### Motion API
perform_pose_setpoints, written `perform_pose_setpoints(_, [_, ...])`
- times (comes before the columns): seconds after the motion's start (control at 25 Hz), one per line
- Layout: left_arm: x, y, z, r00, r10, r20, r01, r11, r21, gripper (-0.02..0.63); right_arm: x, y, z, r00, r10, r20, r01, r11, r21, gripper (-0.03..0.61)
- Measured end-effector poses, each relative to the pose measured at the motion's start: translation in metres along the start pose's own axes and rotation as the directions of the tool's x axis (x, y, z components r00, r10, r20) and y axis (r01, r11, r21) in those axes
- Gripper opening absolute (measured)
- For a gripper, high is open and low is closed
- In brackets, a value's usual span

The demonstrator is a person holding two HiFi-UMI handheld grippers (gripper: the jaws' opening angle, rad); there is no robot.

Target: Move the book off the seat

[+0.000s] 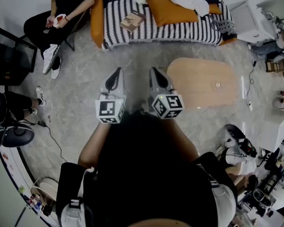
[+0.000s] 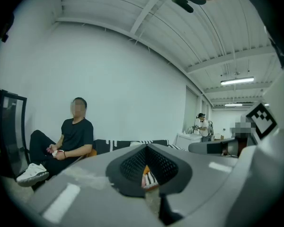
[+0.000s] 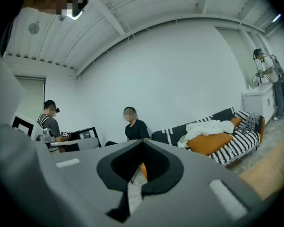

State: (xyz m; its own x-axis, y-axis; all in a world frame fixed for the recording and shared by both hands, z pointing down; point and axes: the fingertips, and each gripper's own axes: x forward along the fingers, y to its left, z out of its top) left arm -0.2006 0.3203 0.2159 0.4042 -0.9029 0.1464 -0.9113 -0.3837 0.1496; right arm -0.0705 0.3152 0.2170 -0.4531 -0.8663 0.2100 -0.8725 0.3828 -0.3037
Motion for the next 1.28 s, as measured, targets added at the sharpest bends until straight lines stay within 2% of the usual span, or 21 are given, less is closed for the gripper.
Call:
perform_pose_setpoints(0.64, [-0.016, 0.038, 0.002, 1.0, -0.016, 0.019, 0.016, 1.0, -0.005, 0.005, 0.016, 0.018, -0.012, 0.998, -0.057, 0.008, 0.057, 0.998, 0.022, 0.008])
perform_pose_setpoints(0.84, [-0.013, 0.043, -0.005, 1.0, -0.016, 0.003, 0.016, 1.0, -0.021, 0.005, 0.021, 0.019, -0.013, 0.997, -0.071, 0.002, 0.071, 0.997, 0.025, 0.008])
perform_pose_setpoints(1.0, [0.003, 0.046, -0.005, 1.0, -0.011, 0.001, 0.011, 0.999, -0.03, 0.005, 0.035, 0.01, -0.01, 0.998, -0.068, -0.001, 0.068, 0.997, 0.027, 0.008])
perform_pose_setpoints(1.28, [0.044, 0.054, -0.004, 1.0, 0.005, 0.006, -0.005, 1.0, -0.002, 0.005, 0.07, -0.017, -0.003, 0.999, -0.054, 0.001, 0.054, 0.998, 0.041, 0.008])
